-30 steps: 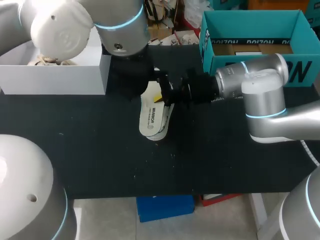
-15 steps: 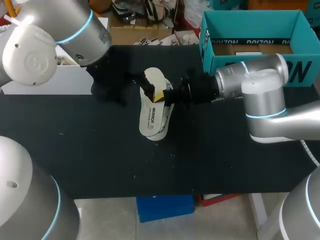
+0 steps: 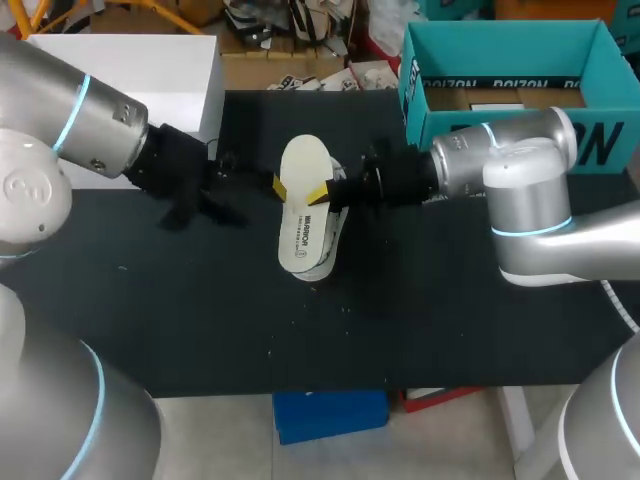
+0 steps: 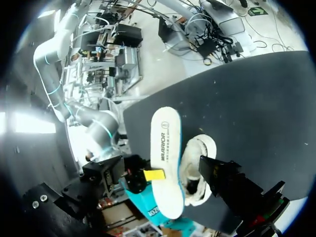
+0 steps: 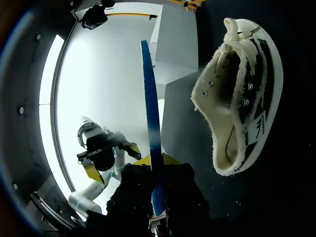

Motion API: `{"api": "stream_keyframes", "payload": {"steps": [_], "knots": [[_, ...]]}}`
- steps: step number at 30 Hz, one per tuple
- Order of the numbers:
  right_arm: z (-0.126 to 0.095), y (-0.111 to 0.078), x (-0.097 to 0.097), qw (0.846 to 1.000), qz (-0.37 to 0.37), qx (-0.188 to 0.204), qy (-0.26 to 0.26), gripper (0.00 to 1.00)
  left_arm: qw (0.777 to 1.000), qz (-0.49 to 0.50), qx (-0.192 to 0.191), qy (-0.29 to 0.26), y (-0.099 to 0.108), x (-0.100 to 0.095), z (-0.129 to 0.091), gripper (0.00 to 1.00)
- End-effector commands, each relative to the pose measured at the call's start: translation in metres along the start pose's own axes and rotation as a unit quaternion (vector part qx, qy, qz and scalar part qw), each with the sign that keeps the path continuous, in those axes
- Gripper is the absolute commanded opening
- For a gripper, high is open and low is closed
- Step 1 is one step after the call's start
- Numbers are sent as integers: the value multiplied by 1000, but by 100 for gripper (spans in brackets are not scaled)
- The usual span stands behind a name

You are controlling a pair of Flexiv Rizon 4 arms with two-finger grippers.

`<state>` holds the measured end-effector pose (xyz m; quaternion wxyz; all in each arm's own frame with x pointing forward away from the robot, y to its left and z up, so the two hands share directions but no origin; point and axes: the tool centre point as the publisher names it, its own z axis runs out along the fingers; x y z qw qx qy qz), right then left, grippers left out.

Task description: Take the shoe out of the shoebox, open the shoe tongue, remove and reinsert the insole, then place the shoe into the shoebox

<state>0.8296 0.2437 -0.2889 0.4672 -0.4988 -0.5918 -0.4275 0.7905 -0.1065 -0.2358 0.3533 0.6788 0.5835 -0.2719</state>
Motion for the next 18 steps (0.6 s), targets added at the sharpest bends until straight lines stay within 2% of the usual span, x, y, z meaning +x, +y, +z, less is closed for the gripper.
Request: {"api": "stream_keyframes", "payload": {"steps": [1, 3, 16, 18], "knots": [[1, 0, 0, 1000, 0, 0, 0, 0, 991, 3, -23, -130, -2, 6, 6, 100], [1, 0, 0, 1000, 0, 0, 0, 0, 994, -6, -24, -104, 0, 5, 9, 100], [1, 0, 0, 1000, 0, 0, 0, 0, 994, -6, -24, -104, 0, 5, 9, 100], [1, 0, 0, 1000, 0, 0, 0, 0, 992, -22, -28, -121, 1, 10, 11, 100]]}}
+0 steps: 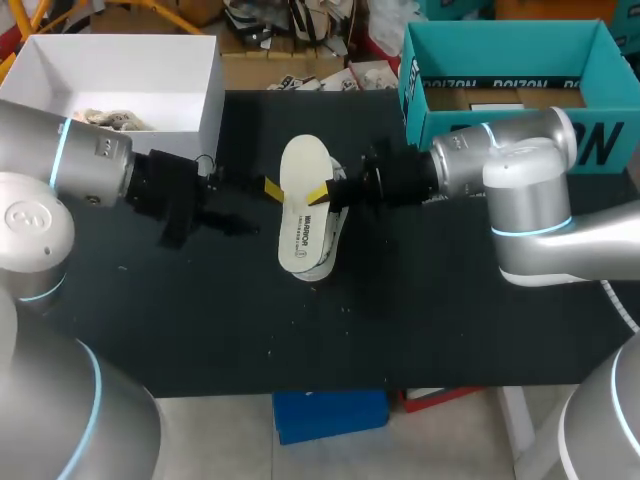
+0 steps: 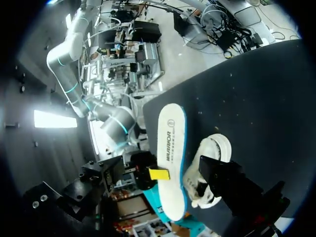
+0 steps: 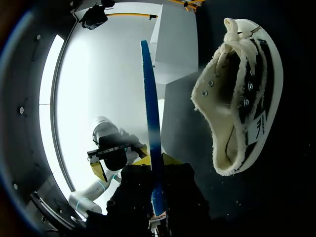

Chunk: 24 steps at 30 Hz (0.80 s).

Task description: Take the shoe out of the shoebox, open the shoe tongue, remove and reinsert the insole, then place the shoe into the shoebox

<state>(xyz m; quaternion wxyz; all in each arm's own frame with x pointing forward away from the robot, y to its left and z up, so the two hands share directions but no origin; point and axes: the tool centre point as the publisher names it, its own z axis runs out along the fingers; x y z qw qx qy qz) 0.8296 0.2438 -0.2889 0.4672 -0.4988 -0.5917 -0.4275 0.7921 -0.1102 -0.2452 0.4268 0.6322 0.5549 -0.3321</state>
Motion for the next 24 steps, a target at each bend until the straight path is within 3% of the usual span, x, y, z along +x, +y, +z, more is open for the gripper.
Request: {"api": "stream_keyframes", "payload": {"steps": [1, 11, 24], "knots": [[1, 0, 0, 1000, 0, 0, 0, 0, 999, -21, -10, -28, 1, 6, 2, 100], [1, 0, 0, 1000, 0, 0, 0, 0, 991, -73, -69, -83, 16, 26, 11, 100], [1, 0, 0, 1000, 0, 0, 0, 0, 986, -78, -99, -113, 46, 21, 33, 100]]}}
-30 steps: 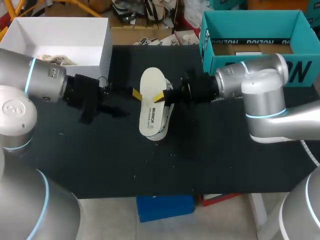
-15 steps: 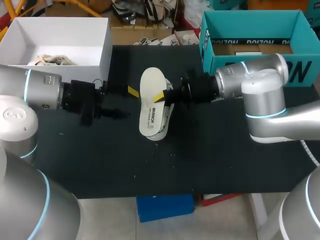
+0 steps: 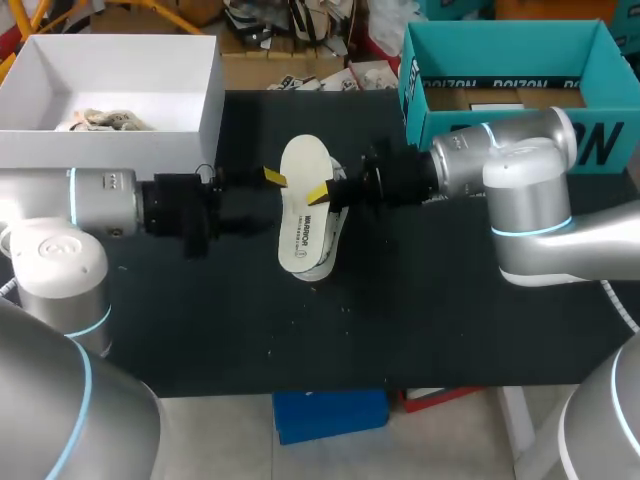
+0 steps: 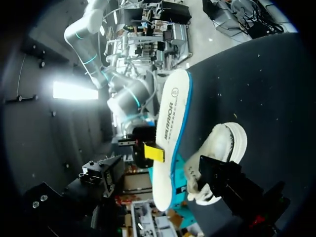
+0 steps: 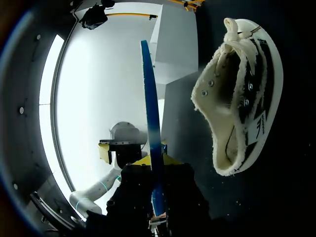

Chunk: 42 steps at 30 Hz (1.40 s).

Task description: Take the shoe out of the shoebox, open the shoe tongue, remove and reinsert the insole, then place the shoe into the shoebox

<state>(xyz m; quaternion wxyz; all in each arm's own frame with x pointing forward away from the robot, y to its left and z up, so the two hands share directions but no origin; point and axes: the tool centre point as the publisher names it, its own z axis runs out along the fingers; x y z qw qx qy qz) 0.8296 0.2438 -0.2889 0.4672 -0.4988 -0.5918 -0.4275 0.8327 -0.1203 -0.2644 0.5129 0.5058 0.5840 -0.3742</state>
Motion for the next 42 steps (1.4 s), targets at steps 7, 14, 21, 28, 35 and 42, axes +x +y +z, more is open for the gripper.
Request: {"api": "stream_keyframes", "payload": {"steps": [7, 14, 21, 28, 35, 42], "knots": [[1, 0, 0, 1000, 0, 0, 0, 0, 999, -10, -17, -28, 14, 16, 26, 48], [1, 0, 0, 1000, 0, 0, 0, 0, 999, -23, -20, -45, 18, 25, 31, 23], [1, 0, 0, 1000, 0, 0, 0, 0, 998, -13, -26, -60, 22, 22, 36, 24], [1, 0, 0, 1000, 0, 0, 0, 0, 997, -3, -26, -74, 23, 17, 41, 31], [1, 0, 0, 1000, 0, 0, 0, 0, 996, 0, -33, -79, 24, 16, 40, 0], [1, 0, 0, 1000, 0, 0, 0, 0, 996, 1, -30, -82, 24, 16, 40, 0]]}}
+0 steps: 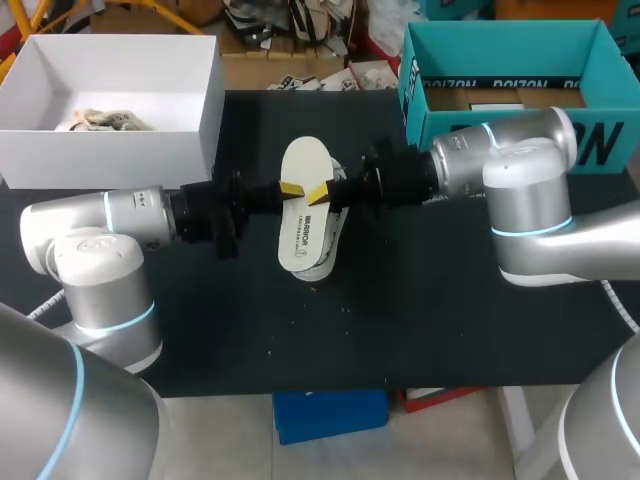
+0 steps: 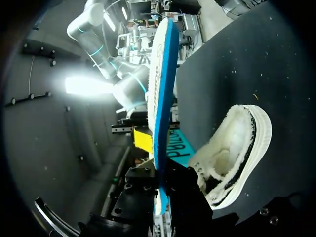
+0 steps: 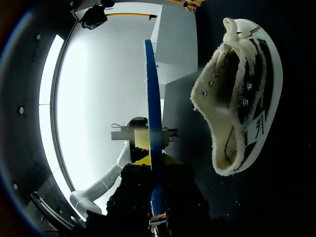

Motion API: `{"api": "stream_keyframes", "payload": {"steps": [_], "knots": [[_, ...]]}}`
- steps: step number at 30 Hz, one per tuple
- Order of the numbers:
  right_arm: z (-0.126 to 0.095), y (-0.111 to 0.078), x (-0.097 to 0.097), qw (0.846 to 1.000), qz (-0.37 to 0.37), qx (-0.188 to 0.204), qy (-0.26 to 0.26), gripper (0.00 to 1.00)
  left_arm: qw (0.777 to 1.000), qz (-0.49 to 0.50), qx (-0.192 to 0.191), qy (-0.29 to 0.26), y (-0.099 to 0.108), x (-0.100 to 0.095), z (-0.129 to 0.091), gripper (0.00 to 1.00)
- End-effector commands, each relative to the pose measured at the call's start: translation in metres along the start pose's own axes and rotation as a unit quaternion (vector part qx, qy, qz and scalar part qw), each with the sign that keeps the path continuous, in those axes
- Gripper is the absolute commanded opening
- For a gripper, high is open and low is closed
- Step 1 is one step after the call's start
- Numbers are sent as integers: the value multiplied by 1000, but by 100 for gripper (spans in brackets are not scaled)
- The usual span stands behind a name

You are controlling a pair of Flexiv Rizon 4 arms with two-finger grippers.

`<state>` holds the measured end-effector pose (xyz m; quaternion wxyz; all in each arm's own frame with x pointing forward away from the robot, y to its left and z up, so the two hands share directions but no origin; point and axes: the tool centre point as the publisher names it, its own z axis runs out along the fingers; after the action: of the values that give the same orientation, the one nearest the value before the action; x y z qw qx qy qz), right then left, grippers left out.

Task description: Take the shoe out of the shoebox, open the shoe tongue, remove and reinsert the insole, then place the shoe into the shoebox

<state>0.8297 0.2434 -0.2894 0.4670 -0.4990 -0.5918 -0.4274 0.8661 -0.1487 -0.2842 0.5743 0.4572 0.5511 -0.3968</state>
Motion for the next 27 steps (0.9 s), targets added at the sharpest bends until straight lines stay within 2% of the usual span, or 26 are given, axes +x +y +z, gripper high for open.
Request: {"api": "stream_keyframes", "payload": {"steps": [1, 2, 7, 17, 22, 27], "knots": [[1, 0, 0, 1000, 0, 0, 0, 18, 1000, 2, 2, 0, -1, 1, 1, 0], [1, 0, 1, 1000, 0, -1, -1, 100, 1000, 2, 3, 0, -1, 1, 2, 0], [-9, -2, 2, 999, 2, -23, -30, 100, 999, -10, 19, 38, -8, 0, -2, 0], [-25, 4, 12, 996, -3, -46, -80, 100, 993, -18, 48, 110, -23, -13, -38, 0], [-22, 11, 16, 990, -16, -21, -138, 100, 988, -33, 65, 137, -33, -16, -59, 0], [-17, 17, 21, 975, -69, 37, -207, 100, 982, -77, 84, 151, -45, -12, -82, 0]]}}
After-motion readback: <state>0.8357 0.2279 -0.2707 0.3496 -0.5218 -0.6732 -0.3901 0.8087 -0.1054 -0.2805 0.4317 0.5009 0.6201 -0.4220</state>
